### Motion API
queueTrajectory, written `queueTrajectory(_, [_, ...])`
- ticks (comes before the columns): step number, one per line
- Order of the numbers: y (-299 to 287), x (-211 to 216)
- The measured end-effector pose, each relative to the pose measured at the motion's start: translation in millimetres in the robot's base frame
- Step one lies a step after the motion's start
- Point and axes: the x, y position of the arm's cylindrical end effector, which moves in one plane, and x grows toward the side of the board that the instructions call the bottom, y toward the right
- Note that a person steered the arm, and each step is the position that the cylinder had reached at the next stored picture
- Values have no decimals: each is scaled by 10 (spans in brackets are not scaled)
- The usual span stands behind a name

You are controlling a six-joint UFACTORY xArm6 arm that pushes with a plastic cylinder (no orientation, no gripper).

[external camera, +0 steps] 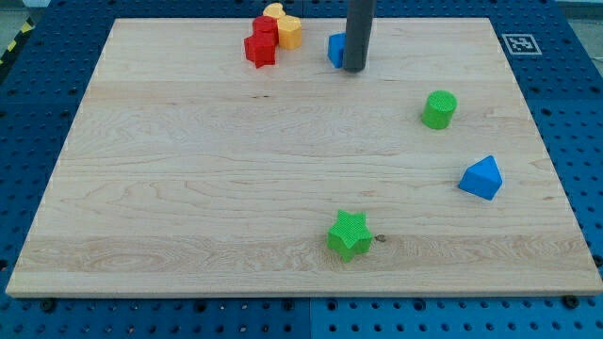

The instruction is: Put the cube on the right side of hexagon

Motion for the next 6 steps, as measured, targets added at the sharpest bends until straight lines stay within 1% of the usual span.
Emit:
queueTrajectory(1, [0, -210])
queueTrajectory(2, [167, -35])
queueTrajectory(3, [326, -115])
queueTrajectory(4, [290, -352])
queueTrajectory(6, [-23, -460])
